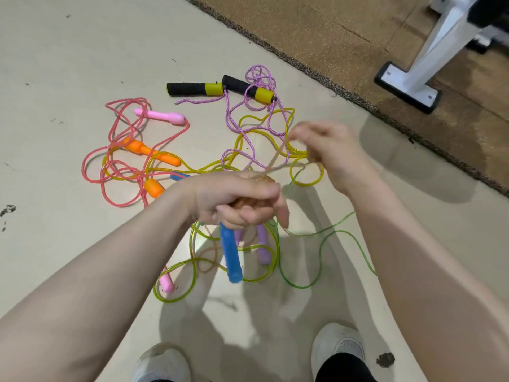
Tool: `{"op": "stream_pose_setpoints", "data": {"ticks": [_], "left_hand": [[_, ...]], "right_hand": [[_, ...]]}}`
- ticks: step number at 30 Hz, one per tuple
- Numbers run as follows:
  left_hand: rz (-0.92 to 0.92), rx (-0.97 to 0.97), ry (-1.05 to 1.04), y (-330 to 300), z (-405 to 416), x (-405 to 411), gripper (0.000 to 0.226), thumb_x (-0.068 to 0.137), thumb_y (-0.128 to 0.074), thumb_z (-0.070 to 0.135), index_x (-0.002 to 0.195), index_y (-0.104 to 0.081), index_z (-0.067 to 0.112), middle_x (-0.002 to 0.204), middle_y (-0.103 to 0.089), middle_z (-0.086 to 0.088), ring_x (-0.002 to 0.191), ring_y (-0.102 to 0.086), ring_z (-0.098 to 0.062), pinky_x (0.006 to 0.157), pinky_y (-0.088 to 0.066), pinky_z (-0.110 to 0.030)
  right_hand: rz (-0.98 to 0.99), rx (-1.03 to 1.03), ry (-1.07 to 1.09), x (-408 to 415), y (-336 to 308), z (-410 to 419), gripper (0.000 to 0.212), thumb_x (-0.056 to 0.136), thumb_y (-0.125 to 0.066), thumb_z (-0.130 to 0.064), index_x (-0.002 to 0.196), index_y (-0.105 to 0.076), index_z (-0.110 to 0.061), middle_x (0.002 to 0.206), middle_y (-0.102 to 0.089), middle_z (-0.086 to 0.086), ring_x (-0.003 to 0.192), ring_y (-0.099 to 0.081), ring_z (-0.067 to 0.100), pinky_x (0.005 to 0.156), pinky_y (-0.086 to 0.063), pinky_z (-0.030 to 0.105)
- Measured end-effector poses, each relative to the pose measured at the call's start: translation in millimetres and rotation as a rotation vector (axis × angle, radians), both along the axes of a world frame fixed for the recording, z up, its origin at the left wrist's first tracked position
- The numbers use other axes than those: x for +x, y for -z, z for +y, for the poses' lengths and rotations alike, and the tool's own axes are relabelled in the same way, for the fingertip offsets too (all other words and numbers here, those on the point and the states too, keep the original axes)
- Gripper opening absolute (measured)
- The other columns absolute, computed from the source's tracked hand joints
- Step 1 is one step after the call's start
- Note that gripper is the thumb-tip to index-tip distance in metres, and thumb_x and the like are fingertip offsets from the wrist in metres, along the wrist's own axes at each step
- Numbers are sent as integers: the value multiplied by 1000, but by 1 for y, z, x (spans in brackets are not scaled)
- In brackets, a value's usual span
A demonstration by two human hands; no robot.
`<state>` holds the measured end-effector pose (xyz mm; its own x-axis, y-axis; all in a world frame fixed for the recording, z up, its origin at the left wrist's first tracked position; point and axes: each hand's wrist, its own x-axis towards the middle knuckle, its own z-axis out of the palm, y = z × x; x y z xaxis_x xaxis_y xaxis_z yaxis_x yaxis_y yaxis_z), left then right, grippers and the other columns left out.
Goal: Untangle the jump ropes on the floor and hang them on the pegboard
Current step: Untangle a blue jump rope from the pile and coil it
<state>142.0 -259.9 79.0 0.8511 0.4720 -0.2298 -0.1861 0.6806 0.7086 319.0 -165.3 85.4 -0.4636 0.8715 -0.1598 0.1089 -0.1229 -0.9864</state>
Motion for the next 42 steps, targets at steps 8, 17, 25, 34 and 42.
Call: {"op": "stream_pose_setpoints", "data": {"ticks": [8, 17, 25, 34, 42], "left_hand": [[-749, -314, -481, 20, 6, -27, 39, 101, -30, 10, 137, -41, 0, 123, -54, -32, 63, -58, -23, 59, -48, -24], [-31, -329, -1417, 38, 12, -13, 32, 100, -31, 12, 127, -46, 20, 143, -43, -11, 125, -50, -28, 84, -52, -36], [256, -319, -1589, 33, 22, 5, 43, 101, -36, 21, 143, -34, 32, 141, -39, 3, 124, -43, -16, 89, -38, -23], [731, -61, -1076, 45, -14, -10, 46, 101, -36, 28, 146, -26, 23, 151, -32, 4, 80, -71, -13, 80, -54, -20], [843, 214, -545, 13, -14, 26, 36, 92, -51, 37, 83, -62, 4, 47, -43, 10, 37, -29, -5, 38, -24, -17]], "right_hand": [[-947, 108, -317, 16, 40, -6, 22, 86, -54, -11, 65, -56, -17, 50, -56, -6, 40, -50, 12, 48, -42, 21], [-670, -639, -279, 11, 35, -33, 93, 80, -12, -80, 68, -57, 0, 66, -65, 23, 63, -68, 33, 58, -53, 27], [-1245, -627, -580, 20, 33, -31, 84, 77, -31, -81, 80, -59, -2, 75, -69, 17, 61, -64, 26, 56, -38, 24], [86, -456, -305, 27, 11, -13, 11, 82, -56, -10, 93, -58, -8, 51, -48, -13, 47, -37, 4, 79, -42, 29], [-116, -298, -335, 18, 11, -8, 24, 100, -38, -17, 104, -61, -23, 60, -43, -4, 56, -52, 9, 59, -51, 27]]}}
